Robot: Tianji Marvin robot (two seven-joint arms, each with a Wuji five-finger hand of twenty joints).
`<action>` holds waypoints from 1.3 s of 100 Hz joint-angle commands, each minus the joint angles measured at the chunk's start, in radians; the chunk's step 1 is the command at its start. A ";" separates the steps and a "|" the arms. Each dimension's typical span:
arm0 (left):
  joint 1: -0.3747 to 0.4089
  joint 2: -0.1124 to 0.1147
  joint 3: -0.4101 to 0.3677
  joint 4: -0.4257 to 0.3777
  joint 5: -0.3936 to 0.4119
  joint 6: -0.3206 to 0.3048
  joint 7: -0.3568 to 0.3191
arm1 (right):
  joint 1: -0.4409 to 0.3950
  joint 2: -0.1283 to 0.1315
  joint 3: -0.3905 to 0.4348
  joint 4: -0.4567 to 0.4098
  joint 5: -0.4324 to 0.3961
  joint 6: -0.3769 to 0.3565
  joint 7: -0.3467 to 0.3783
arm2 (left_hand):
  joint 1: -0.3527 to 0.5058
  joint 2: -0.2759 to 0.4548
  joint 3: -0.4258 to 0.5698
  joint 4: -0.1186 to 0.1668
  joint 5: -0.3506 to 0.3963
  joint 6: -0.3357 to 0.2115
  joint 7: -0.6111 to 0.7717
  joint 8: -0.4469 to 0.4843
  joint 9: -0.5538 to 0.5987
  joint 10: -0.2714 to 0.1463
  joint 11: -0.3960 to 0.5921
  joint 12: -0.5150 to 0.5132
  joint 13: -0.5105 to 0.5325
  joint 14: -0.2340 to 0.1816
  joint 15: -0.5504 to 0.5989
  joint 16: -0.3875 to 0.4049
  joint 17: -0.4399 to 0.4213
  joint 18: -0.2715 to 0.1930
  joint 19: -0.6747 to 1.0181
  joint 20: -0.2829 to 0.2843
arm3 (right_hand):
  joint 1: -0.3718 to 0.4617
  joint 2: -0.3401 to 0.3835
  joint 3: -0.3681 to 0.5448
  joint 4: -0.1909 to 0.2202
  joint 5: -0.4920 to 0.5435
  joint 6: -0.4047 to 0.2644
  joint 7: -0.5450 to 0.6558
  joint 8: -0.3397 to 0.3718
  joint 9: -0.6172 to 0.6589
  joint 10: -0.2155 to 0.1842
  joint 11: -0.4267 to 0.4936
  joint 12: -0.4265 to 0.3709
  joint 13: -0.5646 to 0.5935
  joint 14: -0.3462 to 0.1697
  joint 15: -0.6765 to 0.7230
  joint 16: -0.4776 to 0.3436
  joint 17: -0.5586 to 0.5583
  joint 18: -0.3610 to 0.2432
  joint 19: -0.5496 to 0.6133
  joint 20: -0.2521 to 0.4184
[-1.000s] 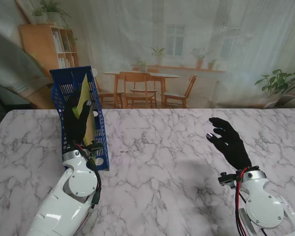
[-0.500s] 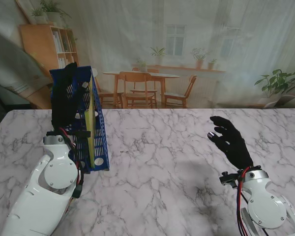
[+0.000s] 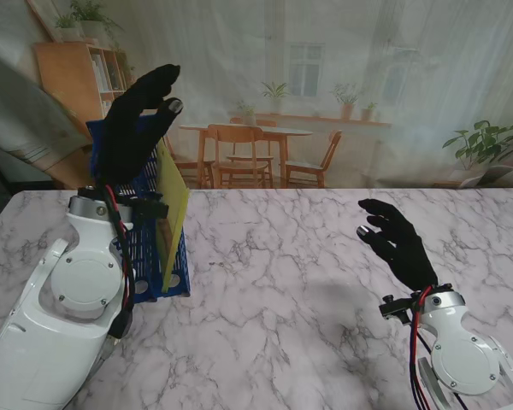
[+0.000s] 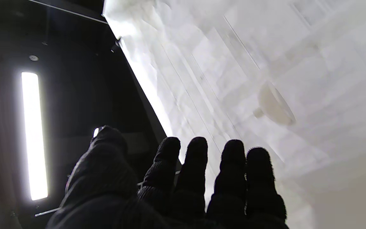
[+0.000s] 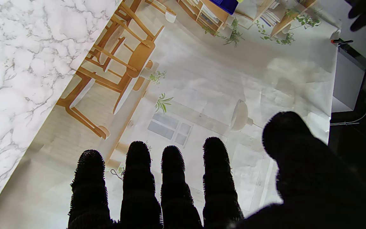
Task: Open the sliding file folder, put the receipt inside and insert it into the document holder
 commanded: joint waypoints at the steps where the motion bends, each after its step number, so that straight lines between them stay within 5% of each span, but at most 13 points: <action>1: 0.003 0.003 0.028 -0.028 -0.014 0.001 -0.043 | 0.005 0.001 -0.008 -0.011 -0.008 -0.011 0.001 | 0.028 0.057 -0.020 0.018 0.029 -0.009 0.016 0.014 0.040 0.003 0.017 0.018 0.034 0.009 0.027 0.016 0.021 0.010 0.034 0.024 | 0.017 0.037 -0.019 0.020 0.028 -0.009 -0.017 0.006 0.001 -0.015 -0.013 -0.007 -0.015 -0.025 -0.040 -0.013 -0.001 -0.042 -0.017 0.015; 27: 0.001 0.029 0.146 -0.029 -0.124 0.093 -0.218 | 0.037 0.003 -0.054 0.011 -0.116 -0.063 -0.042 | 0.018 0.057 -0.024 0.016 0.094 -0.018 0.010 0.028 0.128 0.010 -0.004 0.031 0.106 0.029 0.029 0.040 0.056 0.052 0.066 0.042 | 0.008 0.034 -0.014 0.021 0.070 -0.102 -0.028 0.001 0.038 -0.083 -0.058 -0.025 -0.015 -0.032 -0.058 -0.020 -0.003 -0.043 -0.027 0.009; 58: 0.006 0.032 0.270 0.164 -0.184 0.155 -0.292 | 0.085 0.004 -0.122 0.078 -0.187 -0.109 -0.072 | 0.034 0.058 -0.021 0.017 0.102 -0.018 -0.018 0.030 0.144 0.016 -0.013 0.050 0.121 0.042 0.023 0.065 0.054 0.069 0.079 0.052 | -0.038 0.019 -0.010 0.017 0.116 -0.173 -0.018 -0.003 0.079 -0.118 -0.090 -0.034 0.000 -0.037 -0.069 -0.023 0.007 -0.042 -0.027 0.006; 93: 0.041 0.028 0.279 0.369 -0.202 0.193 -0.304 | 0.181 -0.004 -0.243 0.233 -0.157 -0.062 -0.080 | 0.022 0.076 -0.025 0.014 0.000 -0.094 -0.106 0.002 -0.114 0.008 -0.177 -0.062 -0.056 0.019 -0.128 -0.021 -0.075 0.056 -0.137 -0.041 | -0.075 0.002 0.023 0.017 0.101 -0.110 -0.016 -0.008 0.091 -0.128 -0.089 -0.027 0.013 -0.041 -0.061 -0.021 0.024 -0.035 -0.017 0.002; 102: 0.050 0.026 0.253 0.396 -0.187 0.179 -0.285 | 0.201 -0.005 -0.259 0.262 -0.159 -0.042 -0.077 | 0.026 0.083 -0.027 0.013 0.007 -0.109 -0.112 0.006 -0.105 0.015 -0.168 -0.040 -0.068 0.025 -0.129 -0.003 -0.077 0.061 -0.162 -0.014 | -0.077 0.003 0.028 0.016 0.103 -0.105 -0.016 -0.010 0.091 -0.131 -0.089 -0.026 0.014 -0.040 -0.058 -0.020 0.024 -0.034 -0.016 0.001; 118: 0.084 0.025 0.197 0.404 -0.106 0.129 -0.216 | 0.215 -0.002 -0.273 0.289 -0.183 -0.029 -0.073 | 0.033 0.092 -0.027 0.014 0.062 -0.057 -0.094 0.020 -0.035 0.040 -0.142 0.008 -0.046 0.044 -0.111 0.029 -0.063 0.074 -0.143 0.044 | -0.077 0.006 0.033 0.014 0.103 -0.102 -0.013 -0.011 0.097 -0.128 -0.085 -0.023 0.019 -0.038 -0.054 -0.019 0.026 -0.033 -0.013 0.001; 130: 0.110 0.033 0.162 0.379 -0.084 0.118 -0.224 | 0.220 0.001 -0.276 0.293 -0.201 -0.030 -0.068 | 0.038 0.097 -0.027 0.014 0.093 -0.043 -0.082 0.028 -0.017 0.043 -0.144 0.018 -0.038 0.047 -0.104 0.038 -0.056 0.073 -0.131 0.060 | -0.075 0.012 0.035 0.014 0.105 -0.094 -0.012 -0.013 0.101 -0.118 -0.085 -0.022 0.026 -0.035 -0.050 -0.018 0.031 -0.029 -0.008 0.000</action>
